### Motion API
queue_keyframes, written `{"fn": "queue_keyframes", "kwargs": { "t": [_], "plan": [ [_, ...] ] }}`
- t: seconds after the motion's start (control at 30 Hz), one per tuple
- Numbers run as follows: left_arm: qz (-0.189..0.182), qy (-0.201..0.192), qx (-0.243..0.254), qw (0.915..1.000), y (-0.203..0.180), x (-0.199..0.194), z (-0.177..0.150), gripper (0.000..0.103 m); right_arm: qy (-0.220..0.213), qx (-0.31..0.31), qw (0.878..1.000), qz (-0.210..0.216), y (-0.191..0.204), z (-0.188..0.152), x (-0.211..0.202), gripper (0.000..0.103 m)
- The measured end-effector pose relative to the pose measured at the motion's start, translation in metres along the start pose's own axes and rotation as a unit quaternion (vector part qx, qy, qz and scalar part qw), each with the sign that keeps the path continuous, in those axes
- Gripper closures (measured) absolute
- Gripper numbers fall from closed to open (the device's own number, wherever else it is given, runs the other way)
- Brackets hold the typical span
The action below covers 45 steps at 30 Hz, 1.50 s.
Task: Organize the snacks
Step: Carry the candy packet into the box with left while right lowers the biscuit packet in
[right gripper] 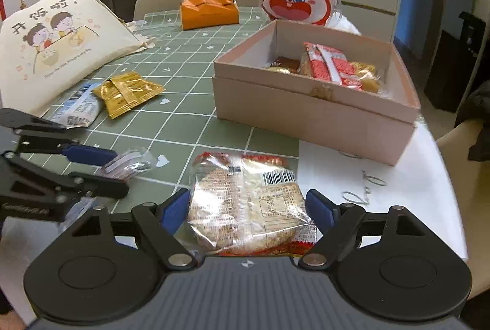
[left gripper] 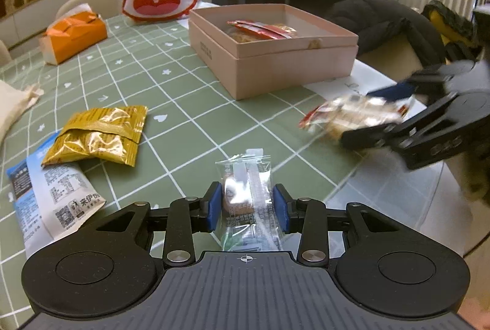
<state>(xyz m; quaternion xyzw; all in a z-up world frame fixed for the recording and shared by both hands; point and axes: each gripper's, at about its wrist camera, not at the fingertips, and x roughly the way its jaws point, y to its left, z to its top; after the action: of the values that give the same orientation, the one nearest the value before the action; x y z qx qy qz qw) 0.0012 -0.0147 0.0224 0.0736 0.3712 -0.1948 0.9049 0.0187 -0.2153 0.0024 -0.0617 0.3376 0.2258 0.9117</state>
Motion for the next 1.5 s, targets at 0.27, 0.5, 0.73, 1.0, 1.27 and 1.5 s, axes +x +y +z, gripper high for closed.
{"fn": "queue_keyframes", "kwargs": {
  "t": [0.27,0.5,0.73,1.0,1.27,1.5],
  "plan": [
    [-0.037,-0.133,-0.014,0.9904,0.0,-0.054,0.065,0.062,-0.098,0.007,0.994,-0.042,-0.025,0.03,-0.088,0.021],
    [-0.062,-0.217,-0.073,0.9713,0.013,-0.035,0.179,0.062,-0.187,0.057,0.978,-0.078,-0.065,0.124,-0.133,0.021],
    [-0.106,-0.079,-0.15,0.9798,0.043,0.092,0.207,0.062,-0.174,0.087,0.976,-0.102,-0.09,0.149,-0.089,0.021],
    [-0.13,-0.115,-0.217,0.9606,0.101,0.065,0.165,0.065,-0.126,0.111,0.979,-0.119,-0.099,0.156,-0.032,0.021],
    [-0.05,-0.102,-0.233,0.966,0.14,0.013,0.084,0.065,-0.083,0.118,0.984,-0.101,-0.089,0.159,0.008,0.02],
    [0.009,-0.118,-0.295,0.9483,0.19,-0.022,0.023,0.065,-0.056,0.127,0.986,-0.095,-0.072,0.149,0.023,0.018]
  ]
}}
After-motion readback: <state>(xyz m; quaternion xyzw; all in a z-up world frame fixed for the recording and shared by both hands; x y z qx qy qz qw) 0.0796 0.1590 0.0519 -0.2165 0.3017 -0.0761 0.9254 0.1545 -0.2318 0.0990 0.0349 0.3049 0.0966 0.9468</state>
